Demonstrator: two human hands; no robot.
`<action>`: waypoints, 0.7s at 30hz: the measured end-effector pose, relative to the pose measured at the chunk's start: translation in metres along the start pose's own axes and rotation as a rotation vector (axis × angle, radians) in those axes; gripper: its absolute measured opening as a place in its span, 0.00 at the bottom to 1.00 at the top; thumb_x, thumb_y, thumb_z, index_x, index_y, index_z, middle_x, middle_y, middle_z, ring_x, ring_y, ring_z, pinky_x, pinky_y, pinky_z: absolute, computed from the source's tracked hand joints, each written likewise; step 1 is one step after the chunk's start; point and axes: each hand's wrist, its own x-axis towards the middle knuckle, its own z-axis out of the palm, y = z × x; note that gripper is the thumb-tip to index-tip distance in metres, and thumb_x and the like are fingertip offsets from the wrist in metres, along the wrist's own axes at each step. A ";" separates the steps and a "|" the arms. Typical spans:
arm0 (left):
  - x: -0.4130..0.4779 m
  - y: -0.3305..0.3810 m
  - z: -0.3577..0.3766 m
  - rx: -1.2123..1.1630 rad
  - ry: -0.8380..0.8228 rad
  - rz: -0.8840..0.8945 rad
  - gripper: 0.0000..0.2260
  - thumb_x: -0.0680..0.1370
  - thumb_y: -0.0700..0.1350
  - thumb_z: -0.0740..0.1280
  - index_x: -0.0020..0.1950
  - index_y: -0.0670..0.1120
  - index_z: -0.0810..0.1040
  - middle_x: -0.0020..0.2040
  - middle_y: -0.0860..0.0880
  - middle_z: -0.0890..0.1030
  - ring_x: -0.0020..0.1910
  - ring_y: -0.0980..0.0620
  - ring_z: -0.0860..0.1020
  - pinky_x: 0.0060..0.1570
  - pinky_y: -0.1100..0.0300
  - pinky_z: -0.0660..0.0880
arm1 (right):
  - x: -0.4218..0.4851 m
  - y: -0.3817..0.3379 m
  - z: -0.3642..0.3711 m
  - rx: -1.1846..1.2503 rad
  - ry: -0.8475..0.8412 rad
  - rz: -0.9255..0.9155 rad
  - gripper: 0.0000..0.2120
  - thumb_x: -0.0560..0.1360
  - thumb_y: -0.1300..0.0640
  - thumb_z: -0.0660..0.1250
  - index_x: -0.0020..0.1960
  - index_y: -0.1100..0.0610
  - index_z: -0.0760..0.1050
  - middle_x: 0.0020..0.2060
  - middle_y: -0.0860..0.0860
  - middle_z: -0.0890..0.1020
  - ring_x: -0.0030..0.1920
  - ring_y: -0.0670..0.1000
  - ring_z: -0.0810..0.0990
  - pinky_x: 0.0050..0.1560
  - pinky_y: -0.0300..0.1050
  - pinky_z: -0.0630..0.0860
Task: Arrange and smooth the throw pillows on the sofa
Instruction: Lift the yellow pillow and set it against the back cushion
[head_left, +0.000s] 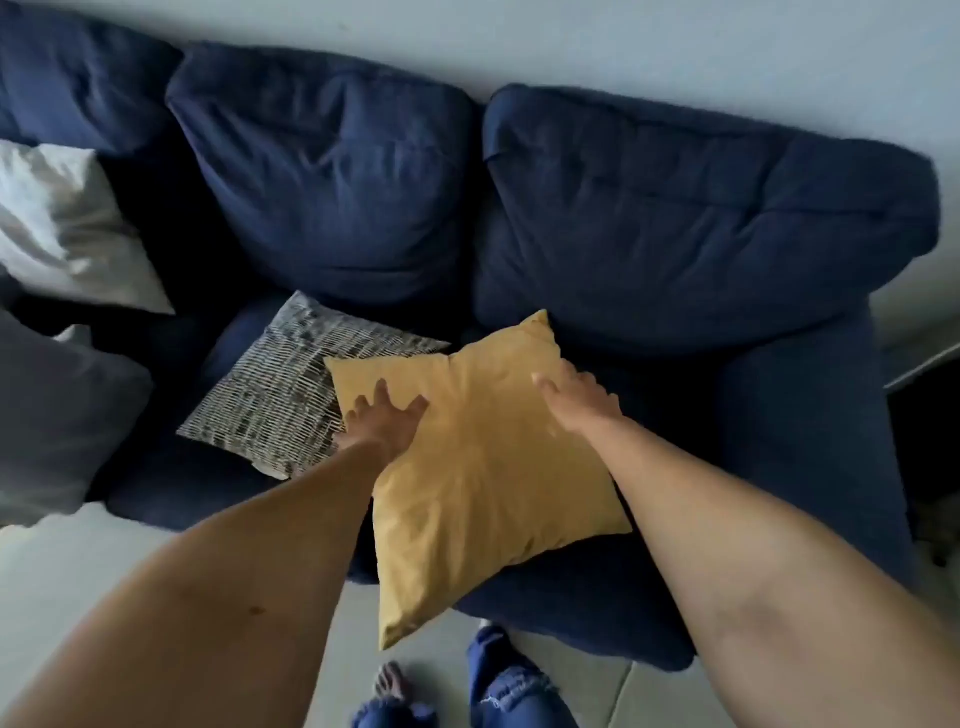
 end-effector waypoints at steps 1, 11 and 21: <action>0.003 -0.002 0.005 -0.048 0.006 -0.041 0.40 0.78 0.71 0.56 0.83 0.54 0.45 0.83 0.43 0.51 0.80 0.38 0.55 0.75 0.36 0.56 | 0.006 0.001 0.004 0.005 -0.010 0.020 0.35 0.79 0.31 0.44 0.81 0.47 0.50 0.75 0.58 0.65 0.71 0.63 0.68 0.70 0.60 0.61; 0.065 -0.035 0.076 -0.426 0.182 -0.298 0.49 0.71 0.77 0.60 0.81 0.61 0.37 0.81 0.40 0.55 0.77 0.35 0.62 0.73 0.35 0.61 | 0.087 0.042 0.066 0.145 -0.013 0.170 0.40 0.75 0.25 0.43 0.81 0.43 0.42 0.76 0.59 0.63 0.71 0.64 0.68 0.70 0.63 0.61; 0.088 -0.030 0.094 -0.601 0.363 -0.124 0.47 0.67 0.79 0.61 0.80 0.66 0.42 0.76 0.48 0.69 0.72 0.43 0.72 0.64 0.46 0.70 | 0.102 0.044 0.094 0.429 0.087 0.145 0.41 0.72 0.22 0.46 0.80 0.38 0.41 0.69 0.53 0.76 0.63 0.62 0.77 0.58 0.55 0.71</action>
